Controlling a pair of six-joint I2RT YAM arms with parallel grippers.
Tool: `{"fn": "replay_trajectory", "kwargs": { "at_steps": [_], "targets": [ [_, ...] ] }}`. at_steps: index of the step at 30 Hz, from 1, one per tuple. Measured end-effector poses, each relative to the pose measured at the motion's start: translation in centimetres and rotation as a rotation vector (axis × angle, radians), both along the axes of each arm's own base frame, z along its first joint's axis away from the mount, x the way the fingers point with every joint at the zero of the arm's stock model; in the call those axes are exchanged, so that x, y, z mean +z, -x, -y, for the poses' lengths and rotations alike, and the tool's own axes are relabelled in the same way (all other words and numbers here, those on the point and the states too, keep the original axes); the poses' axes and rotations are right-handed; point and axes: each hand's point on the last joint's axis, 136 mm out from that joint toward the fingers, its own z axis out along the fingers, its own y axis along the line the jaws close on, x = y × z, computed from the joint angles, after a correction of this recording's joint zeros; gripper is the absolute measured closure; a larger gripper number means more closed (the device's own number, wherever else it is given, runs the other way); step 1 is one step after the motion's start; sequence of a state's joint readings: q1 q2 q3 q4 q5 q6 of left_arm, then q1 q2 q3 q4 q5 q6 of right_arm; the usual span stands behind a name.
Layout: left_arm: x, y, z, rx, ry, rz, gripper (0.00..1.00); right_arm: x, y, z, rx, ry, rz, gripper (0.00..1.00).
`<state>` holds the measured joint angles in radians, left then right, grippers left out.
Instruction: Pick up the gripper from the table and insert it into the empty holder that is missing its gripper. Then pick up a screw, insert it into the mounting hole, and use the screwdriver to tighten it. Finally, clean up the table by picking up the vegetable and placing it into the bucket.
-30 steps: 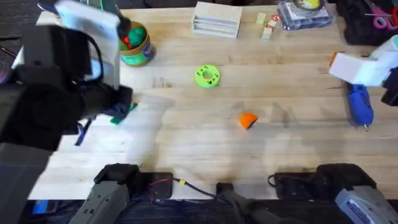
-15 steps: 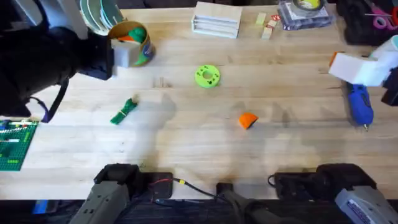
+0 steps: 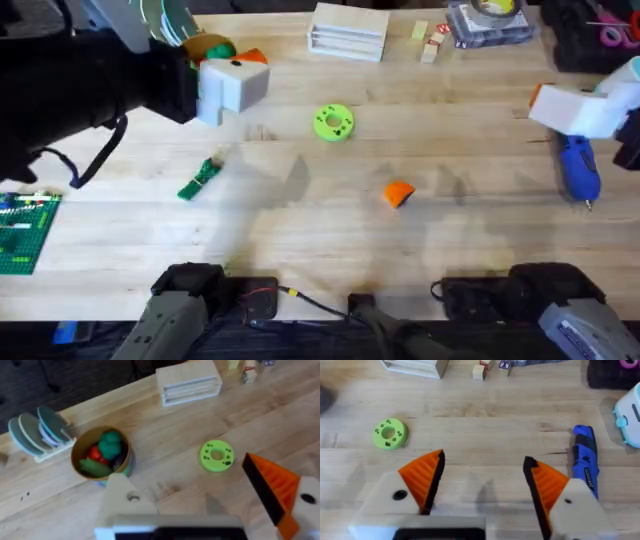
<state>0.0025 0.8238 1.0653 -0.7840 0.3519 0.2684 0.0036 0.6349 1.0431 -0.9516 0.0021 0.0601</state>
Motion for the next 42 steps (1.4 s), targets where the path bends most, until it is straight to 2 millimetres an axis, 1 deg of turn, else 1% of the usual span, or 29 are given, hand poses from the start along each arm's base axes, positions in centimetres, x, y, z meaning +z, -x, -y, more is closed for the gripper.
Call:
{"fn": "replay_trajectory", "kwargs": {
  "at_steps": [3, 6, 8, 12, 17, 19, 25, 29, 31, 34, 36, 40, 42],
  "targets": [
    [0.5, 0.3, 1.2, -0.065, 0.039, 0.010, 0.009, 0.0, 0.0, 0.0, 0.000, 0.000, 0.000, 0.010],
    [0.6, 0.5, 1.7, -0.094, 0.056, 0.010, 0.009, 0.0, 0.0, 0.0, 0.000, 0.000, 0.000, 0.010],
    [0.5, 0.7, 1.9, -0.105, 0.063, 0.003, 0.009, 0.0, 0.0, 0.0, 0.000, 0.000, 0.000, 0.010],
    [-0.6, 1.4, 2.0, -0.107, 0.069, -0.056, 0.009, 0.0, 0.0, 0.0, 0.000, 0.000, 0.000, 0.010],
    [-0.8, 1.5, 2.0, -0.106, 0.069, -0.064, 0.009, 0.0, 0.0, 0.0, 0.000, 0.000, 0.000, 0.010],
    [-0.5, 1.3, 2.0, -0.107, 0.068, -0.049, 0.009, 0.0, 0.0, 0.0, 0.000, 0.000, 0.000, 0.010],
    [1.6, 0.1, 2.0, -0.110, 0.062, 0.057, 0.009, 0.0, 0.0, 0.0, 0.000, 0.000, -0.001, 0.010],
    [2.8, -0.6, 2.1, -0.117, 0.061, 0.123, 0.009, -0.6, 0.5, 0.0, 0.000, 0.000, -0.033, 0.010],
    [3.0, -0.8, 2.3, -0.129, 0.065, 0.151, 0.009, -1.0, 0.7, 0.0, 0.000, 0.000, -0.049, 0.010],
    [2.3, -1.0, 2.6, -0.147, 0.070, 0.183, 0.009, -1.7, 1.4, 0.0, 0.000, 0.000, -0.090, 0.010],
    [1.4, -0.7, 3.0, -0.165, 0.072, 0.208, 0.009, -2.3, 1.9, 0.0, 0.000, 0.000, -0.124, 0.010],
    [0.3, 0.3, 3.8, -0.204, 0.075, 0.288, 0.009, -3.7, 3.3, 0.0, 0.000, 0.001, -0.202, 0.010],
    [-0.3, 1.2, 4.2, -0.222, 0.075, 0.338, 0.009, -4.4, 4.2, 0.0, 0.000, 0.001, -0.246, 0.010]
  ]
}}
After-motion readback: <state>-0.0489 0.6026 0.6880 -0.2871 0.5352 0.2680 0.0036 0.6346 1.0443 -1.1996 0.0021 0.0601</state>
